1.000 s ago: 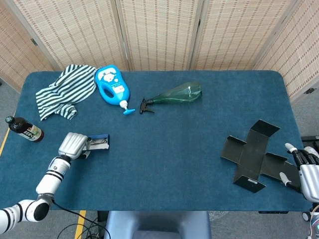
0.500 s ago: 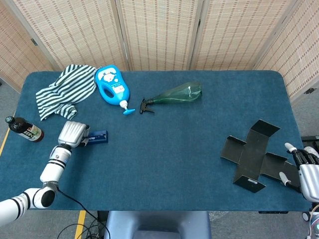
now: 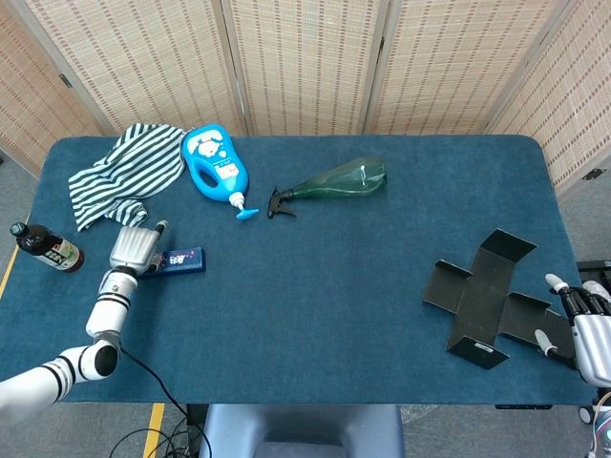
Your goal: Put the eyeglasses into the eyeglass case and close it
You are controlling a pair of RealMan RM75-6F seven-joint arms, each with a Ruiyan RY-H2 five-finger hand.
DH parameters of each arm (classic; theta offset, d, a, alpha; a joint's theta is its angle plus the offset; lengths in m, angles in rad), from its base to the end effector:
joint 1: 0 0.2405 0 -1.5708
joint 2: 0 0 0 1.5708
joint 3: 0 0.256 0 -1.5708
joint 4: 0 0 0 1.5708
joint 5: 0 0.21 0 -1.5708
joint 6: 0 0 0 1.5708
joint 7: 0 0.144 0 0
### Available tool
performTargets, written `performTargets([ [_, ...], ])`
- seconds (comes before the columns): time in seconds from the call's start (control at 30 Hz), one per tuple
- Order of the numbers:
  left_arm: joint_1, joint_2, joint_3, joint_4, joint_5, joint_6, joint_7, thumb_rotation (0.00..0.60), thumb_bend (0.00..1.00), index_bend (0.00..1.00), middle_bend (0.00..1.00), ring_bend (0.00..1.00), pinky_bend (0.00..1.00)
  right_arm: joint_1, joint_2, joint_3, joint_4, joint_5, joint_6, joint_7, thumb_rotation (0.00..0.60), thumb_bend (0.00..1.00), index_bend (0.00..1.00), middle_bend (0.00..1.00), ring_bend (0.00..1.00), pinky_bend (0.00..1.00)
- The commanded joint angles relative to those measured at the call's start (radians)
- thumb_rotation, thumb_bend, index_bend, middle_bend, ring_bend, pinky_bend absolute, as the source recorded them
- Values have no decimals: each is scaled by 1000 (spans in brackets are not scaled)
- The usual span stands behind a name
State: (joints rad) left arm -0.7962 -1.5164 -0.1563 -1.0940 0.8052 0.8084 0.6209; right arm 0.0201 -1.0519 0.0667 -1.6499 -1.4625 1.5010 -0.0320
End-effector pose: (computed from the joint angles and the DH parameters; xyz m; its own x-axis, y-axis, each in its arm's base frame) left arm -0.2515 0.4168 0.0388 0.7451 0.2668 0.6113 0.6536 -0.1095 -0.7489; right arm -0.3218 -0.1637 0.1837 0.4478 0.0028 0.8941 -0.8910 0.0846 0.4460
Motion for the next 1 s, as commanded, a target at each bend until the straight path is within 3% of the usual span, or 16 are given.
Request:
performTargets([
  [0.03,-9,18,-6,-34,-55,-15,28,600,443,126,920,906,1000,0,0,0,0,1,0,0,600,282,100,270,237,211],
  [0.23,-3,156,-8,-257,-122,-60,-2,600,443,144,917,904,1000,1,-2,1,2,2,-1,-1,600,282,100,270,237,223],
  [0.33,-12,190,6,-314,-131,-87,-15,600,443,145,917,904,1000,3,-5,1,4,5,-7,0,600,281,99,270,238,223],
  [0.63,-50,109,47,-225,-156,-94,-31,600,443,189,916,904,1000,-3,-3,1,10,6,1,9,600,282,100,270,238,223],
  [0.83,-53,51,63,-163,-104,-66,-58,600,443,339,920,909,1000,-6,-5,-1,14,9,0,16,600,281,99,270,238,223],
  [0.9,-44,40,63,-160,-62,-40,-81,600,443,474,930,919,1000,-6,-5,-1,15,7,1,16,600,282,100,270,238,224],
  [1.0,-34,43,68,-174,-14,-21,-104,600,443,537,935,924,1000,-5,-4,0,15,7,1,16,600,282,100,270,238,229],
])
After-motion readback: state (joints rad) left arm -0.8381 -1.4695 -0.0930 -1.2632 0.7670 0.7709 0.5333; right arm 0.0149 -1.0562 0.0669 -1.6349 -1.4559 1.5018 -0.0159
